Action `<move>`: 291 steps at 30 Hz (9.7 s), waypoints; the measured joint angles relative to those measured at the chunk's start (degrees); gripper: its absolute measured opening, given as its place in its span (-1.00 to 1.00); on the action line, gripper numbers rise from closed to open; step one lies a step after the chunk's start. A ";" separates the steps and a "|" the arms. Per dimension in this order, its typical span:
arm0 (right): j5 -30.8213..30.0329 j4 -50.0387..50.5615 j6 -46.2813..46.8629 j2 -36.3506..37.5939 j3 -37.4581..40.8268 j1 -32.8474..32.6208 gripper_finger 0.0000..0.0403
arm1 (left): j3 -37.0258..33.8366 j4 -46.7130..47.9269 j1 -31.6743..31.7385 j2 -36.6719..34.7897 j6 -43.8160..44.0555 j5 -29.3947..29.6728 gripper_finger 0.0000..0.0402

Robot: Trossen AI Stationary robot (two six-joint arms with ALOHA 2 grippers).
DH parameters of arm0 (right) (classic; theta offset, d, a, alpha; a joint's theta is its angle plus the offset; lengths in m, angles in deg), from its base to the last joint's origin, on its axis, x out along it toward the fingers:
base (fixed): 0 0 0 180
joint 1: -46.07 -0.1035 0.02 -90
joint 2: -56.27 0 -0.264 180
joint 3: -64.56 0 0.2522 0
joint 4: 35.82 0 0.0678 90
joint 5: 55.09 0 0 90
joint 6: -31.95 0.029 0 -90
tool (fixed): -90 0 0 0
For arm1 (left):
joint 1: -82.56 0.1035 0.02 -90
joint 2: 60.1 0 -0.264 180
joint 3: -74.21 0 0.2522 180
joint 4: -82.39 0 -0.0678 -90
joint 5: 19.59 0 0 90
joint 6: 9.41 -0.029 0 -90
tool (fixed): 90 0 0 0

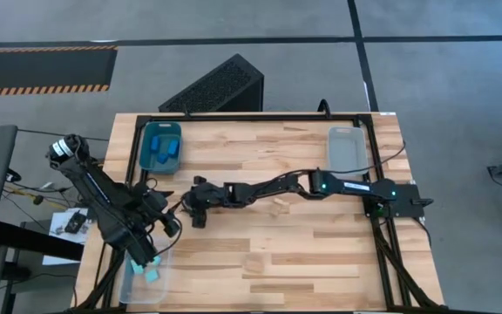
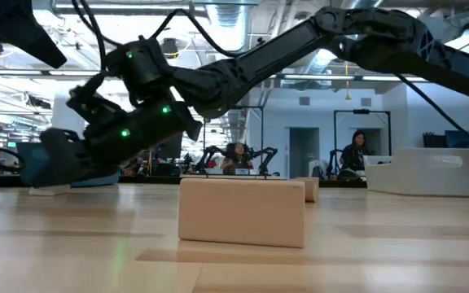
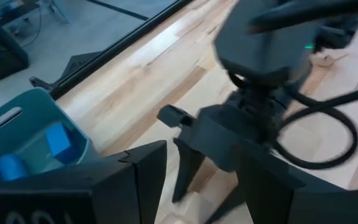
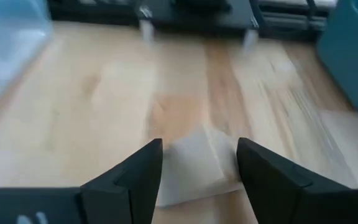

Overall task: Sort & place blocks by color
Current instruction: Put the top left brown block into the grey bin, then put the bottom brown block into the grey bin

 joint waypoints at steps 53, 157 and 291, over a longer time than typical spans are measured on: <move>-10.80 27.65 5.71 30.46 39.77 -10.91 0.00 | -2.95 -7.82 -0.25 0.00 0.39 3.81 -0.14; -37.17 -38.74 -23.23 47.78 78.02 -16.43 -0.21 | -31.76 -119.71 40.53 0.04 -56.55 -36.05 0.37; -31.30 16.38 36.30 68.01 75.53 -28.51 0.21 | -23.83 -119.26 28.87 0.00 -95.50 -36.58 0.39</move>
